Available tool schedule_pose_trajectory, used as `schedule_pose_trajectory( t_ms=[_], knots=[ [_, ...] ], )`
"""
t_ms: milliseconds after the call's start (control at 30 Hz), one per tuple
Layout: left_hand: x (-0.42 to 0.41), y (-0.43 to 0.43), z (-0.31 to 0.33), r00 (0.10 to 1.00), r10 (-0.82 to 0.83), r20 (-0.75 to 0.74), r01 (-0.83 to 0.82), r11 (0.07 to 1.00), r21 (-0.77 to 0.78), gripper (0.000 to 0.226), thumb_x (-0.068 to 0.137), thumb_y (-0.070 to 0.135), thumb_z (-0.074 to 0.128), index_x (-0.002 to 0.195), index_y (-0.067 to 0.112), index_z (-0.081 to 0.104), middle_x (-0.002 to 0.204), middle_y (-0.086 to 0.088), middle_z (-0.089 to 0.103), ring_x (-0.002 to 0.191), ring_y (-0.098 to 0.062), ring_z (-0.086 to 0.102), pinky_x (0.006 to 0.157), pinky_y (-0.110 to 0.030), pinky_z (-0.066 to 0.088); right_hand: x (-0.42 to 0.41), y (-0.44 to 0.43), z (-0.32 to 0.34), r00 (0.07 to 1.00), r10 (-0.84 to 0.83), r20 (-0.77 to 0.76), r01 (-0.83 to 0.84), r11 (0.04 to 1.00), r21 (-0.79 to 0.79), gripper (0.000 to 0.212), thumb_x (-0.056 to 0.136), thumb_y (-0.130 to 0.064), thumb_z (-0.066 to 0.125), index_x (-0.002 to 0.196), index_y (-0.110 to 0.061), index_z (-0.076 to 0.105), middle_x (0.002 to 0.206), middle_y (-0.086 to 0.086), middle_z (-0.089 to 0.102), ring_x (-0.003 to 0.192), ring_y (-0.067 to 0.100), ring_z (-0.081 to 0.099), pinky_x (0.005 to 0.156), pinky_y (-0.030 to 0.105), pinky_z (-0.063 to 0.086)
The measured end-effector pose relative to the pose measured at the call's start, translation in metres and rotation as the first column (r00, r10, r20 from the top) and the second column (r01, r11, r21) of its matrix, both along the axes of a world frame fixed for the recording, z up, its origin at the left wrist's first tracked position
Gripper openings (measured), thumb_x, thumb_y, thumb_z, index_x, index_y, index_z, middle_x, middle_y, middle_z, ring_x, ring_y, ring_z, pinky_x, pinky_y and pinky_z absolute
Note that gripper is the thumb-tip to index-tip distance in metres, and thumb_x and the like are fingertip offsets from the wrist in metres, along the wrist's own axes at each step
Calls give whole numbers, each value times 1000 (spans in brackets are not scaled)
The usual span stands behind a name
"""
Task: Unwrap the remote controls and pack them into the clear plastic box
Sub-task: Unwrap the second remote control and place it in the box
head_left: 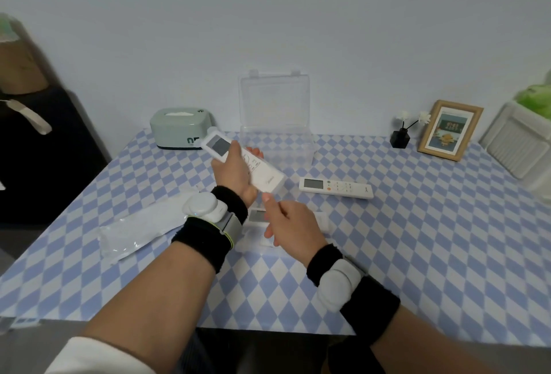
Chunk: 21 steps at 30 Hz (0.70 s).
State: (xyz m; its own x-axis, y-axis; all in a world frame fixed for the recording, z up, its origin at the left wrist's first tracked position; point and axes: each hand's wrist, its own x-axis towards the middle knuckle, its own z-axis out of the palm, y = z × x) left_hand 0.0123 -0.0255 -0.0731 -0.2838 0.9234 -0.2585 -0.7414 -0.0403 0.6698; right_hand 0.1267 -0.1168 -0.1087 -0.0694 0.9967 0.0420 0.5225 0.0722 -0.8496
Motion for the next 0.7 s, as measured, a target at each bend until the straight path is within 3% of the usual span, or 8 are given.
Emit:
schedule_pose_trajectory(
  t_ms=[133, 233, 333, 467, 567, 633, 700],
  knots=[
    [6, -2, -2, 998, -46, 35, 46, 999, -4, 12, 106, 19, 53, 105, 8, 49, 77, -11, 60, 64, -21, 63, 66, -33, 57, -4, 8, 8, 973, -23, -229, 22, 1000, -4, 45, 104, -40, 45, 80, -9, 68, 66, 5, 72, 51, 10, 57, 60, 34, 51],
    [6, -1, -2, 998, 68, 15, -67, 997, -40, 15, 104, 17, 55, 95, 4, 57, 75, -14, 64, 62, -22, 65, 64, -34, 58, -4, 6, 5, 998, 18, -66, -10, 992, 126, 47, 105, -33, 43, 73, -6, 65, 64, 8, 70, 61, 17, 60, 76, 43, 53],
    [10, 0, 2, 986, 167, -25, -168, 985, -35, 21, 102, 14, 56, 84, 4, 57, 67, -13, 63, 57, -22, 65, 60, -33, 58, -4, 6, 6, 997, 41, 65, -54, 974, 222, 47, 107, -27, 41, 76, -1, 64, 69, 13, 68, 72, 30, 62, 78, 48, 49],
    [12, -1, 8, 996, 88, -14, -87, 995, 48, 16, 105, 19, 55, 94, 8, 52, 70, -11, 59, 61, -23, 65, 65, -36, 60, 7, 12, 12, 973, 137, 187, -178, 959, 222, 56, 107, -38, 40, 73, 1, 64, 66, 16, 67, 66, 32, 62, 73, 46, 51],
    [9, -6, 10, 1000, -30, -5, 30, 997, 72, 19, 106, 26, 55, 109, 8, 53, 80, -12, 60, 71, -24, 67, 75, -38, 63, 23, 19, 16, 987, -38, 153, 5, 978, 210, 70, 97, -65, 41, 61, -5, 52, 55, 9, 59, 53, 25, 54, 58, 38, 48],
    [8, -9, 6, 991, -131, 24, 130, 990, 53, 41, 106, 38, 54, 131, 5, 52, 91, -14, 65, 83, -27, 71, 79, -39, 62, 33, 28, 17, 985, -172, 30, 163, 967, 194, 57, 91, -70, 46, 72, -16, 52, 59, -4, 58, 55, 14, 55, 58, 33, 48],
    [8, -12, 2, 962, -265, 59, 264, 964, 29, 67, 103, 57, 48, 141, 2, 52, 108, -17, 71, 100, -29, 72, 87, -40, 61, 35, 33, 21, 990, -138, -13, 138, 974, 178, 44, 87, -68, 56, 92, -24, 56, 73, -7, 66, 66, 10, 65, 63, 32, 55]
  ],
)
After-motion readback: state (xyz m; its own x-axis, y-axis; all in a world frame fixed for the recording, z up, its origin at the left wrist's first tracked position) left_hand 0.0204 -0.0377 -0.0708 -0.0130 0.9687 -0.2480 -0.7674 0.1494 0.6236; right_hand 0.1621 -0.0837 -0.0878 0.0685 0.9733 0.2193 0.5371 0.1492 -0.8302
